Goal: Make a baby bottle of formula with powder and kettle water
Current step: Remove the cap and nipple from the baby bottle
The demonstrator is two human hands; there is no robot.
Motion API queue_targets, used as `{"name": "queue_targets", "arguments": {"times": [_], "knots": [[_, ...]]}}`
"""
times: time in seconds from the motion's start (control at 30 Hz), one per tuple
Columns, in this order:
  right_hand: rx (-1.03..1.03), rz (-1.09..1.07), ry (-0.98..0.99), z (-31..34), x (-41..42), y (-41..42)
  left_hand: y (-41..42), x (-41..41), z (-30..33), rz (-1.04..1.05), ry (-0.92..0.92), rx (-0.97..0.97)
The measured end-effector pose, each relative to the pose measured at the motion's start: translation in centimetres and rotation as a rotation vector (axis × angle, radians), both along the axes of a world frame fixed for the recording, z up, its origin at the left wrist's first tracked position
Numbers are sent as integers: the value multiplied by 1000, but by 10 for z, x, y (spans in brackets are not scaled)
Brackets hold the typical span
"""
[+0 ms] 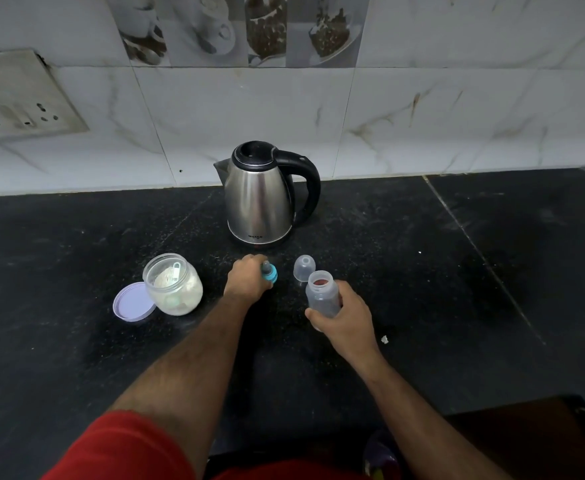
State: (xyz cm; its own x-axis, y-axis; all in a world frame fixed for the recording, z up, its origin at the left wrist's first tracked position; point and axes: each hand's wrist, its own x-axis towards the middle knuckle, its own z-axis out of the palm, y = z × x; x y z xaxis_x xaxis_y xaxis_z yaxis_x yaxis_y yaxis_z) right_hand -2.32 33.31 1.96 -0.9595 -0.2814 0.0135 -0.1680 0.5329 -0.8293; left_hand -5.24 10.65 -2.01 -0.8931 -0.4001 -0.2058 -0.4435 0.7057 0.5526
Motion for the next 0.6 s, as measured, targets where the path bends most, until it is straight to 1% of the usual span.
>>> {"name": "queue_targets", "arguments": {"times": [0.2, 0.27, 0.33, 0.4, 0.47, 0.6], "knots": [[-25, 6, 20, 3, 0, 2, 2, 11, -2, 50, 53, 5], [-30, 4, 15, 3, 0, 2, 3, 19, -2, 81, 108, 6], [-32, -1, 3, 3, 0, 2, 7, 31, -2, 110, 205, 22], [-28, -3, -8, 2, 0, 2, 12, 45, 0, 136, 317, 56], [-25, -5, -20, -2, 0, 1, 19, 57, 4, 150, 382, 102], [0, 2, -54, -8, 3, -8, 33, 81, 11, 160, 404, 278]]}}
